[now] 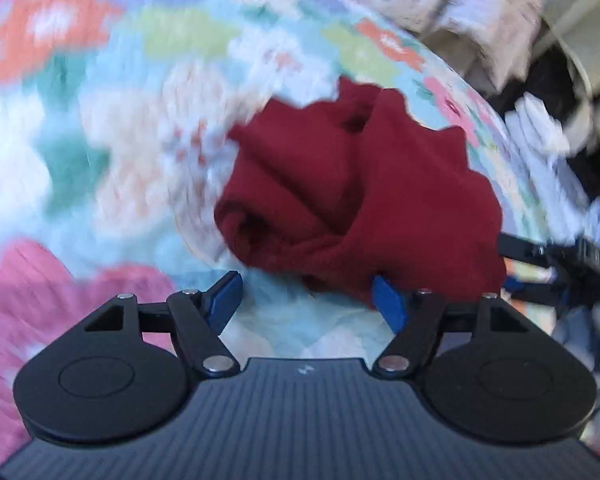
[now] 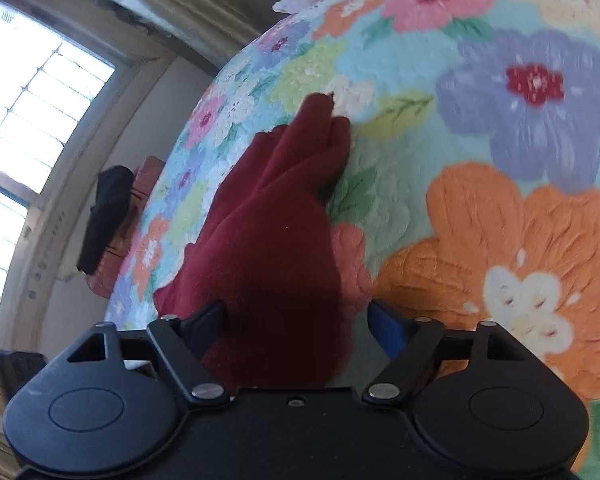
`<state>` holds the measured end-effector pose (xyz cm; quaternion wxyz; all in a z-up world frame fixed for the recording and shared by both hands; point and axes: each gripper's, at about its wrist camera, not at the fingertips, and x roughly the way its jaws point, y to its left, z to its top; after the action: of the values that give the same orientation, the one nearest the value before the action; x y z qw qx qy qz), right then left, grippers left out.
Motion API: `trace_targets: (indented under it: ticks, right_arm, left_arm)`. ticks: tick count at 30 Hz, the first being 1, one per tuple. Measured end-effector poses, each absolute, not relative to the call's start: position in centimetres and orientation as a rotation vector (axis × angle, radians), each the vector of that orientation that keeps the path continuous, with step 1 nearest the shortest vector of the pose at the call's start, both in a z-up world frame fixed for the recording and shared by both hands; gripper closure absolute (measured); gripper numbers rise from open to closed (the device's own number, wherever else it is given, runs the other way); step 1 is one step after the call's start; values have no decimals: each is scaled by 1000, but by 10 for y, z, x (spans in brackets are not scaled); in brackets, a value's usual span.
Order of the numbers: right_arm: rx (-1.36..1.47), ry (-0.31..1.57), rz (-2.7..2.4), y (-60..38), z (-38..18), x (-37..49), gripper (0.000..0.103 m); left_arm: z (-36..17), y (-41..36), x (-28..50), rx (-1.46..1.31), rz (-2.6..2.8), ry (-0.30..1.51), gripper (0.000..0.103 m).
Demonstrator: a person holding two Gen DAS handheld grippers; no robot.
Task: Fold clothes
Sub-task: 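Grasp the folded bundle with both grippers and lift it off the quilt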
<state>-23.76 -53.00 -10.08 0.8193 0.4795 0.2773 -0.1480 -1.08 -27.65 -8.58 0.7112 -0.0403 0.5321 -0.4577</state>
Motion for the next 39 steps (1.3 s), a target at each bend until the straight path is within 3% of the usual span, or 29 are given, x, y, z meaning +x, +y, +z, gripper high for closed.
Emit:
trace_targets:
  ticks: [3, 7, 13, 17, 20, 25, 27, 29, 30, 31, 36, 39]
  right_arm:
    - [1099, 550, -281, -536, -118, -234, 8]
    - [1218, 449, -230, -539, -136, -229, 4]
    - [1153, 497, -163, -526, -136, -194, 5]
    - [1143, 513, -189, -525, -132, -186, 12]
    - [1150, 517, -188, -524, -132, -190, 14]
    - [1120, 505, -200, -520, -136, -191, 14]
    - [1084, 512, -203, -518, -137, -186, 13]
    - [1032, 516, -204, -515, -134, -178, 12]
    - [1016, 517, -213, -514, -133, -174, 11]
    - [1009, 517, -219, -513, -131, -170, 11]
    - [991, 471, -222, -511, -119, -172, 22]
    - [1034, 411, -194, -510, -105, -186, 25]
  left_arm:
    - [-102, -272, 1, -283, -1004, 1206, 23]
    - [-113, -264, 9, -497, -999, 1217, 16]
    - [-108, -260, 5, -569, -1046, 1227, 17]
    - [-91, -256, -5, -554, -1101, 1265, 17]
    - [-84, -257, -4, -559, -1086, 1194, 16]
    - [-123, -280, 5, -524, -987, 1233, 15]
    - [-121, -282, 1, -541, -992, 1163, 14]
    - [-118, -285, -6, -547, -949, 1124, 20]
    - [-118, -288, -8, -540, -957, 1100, 41]
    - [-120, -290, -9, -546, -963, 1097, 49]
    - [-116, -286, -10, -618, -1002, 1112, 59]
    - [-91, -283, -19, -613, -1078, 1088, 60]
